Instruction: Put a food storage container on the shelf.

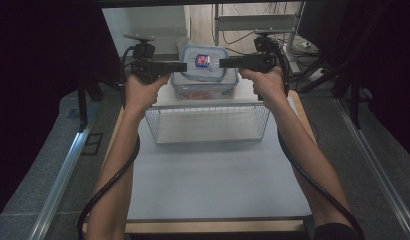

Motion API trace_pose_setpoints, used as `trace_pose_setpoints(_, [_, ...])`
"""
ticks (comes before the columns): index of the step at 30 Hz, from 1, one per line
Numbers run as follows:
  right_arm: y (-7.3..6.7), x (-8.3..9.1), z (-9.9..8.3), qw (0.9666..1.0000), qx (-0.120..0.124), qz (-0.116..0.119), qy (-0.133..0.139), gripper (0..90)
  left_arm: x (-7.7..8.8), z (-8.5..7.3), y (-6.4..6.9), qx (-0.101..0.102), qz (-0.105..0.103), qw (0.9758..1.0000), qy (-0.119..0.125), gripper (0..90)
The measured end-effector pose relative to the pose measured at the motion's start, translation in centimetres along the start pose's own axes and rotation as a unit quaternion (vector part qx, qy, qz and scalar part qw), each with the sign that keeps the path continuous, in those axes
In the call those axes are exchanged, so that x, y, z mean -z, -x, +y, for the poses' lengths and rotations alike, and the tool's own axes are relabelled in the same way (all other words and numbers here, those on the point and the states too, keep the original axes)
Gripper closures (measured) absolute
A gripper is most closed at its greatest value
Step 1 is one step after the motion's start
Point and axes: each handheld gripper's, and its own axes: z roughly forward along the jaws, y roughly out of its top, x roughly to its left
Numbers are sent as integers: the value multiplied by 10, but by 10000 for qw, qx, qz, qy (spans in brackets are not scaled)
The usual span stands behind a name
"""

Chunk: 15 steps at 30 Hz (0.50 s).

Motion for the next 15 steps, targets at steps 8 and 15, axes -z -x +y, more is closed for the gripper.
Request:
trace_pose_setpoints(8, [3, 0, 3, 10000, -11, 9, 57, 543, -1, -1, -1, 16, -6, 10000, 27, 590])
trace_pose_setpoints(15, [2, -2, 7, 9995, 107, -282, 127, 532, -3, -3, -1, 165, -97, 9998, 40, 527])
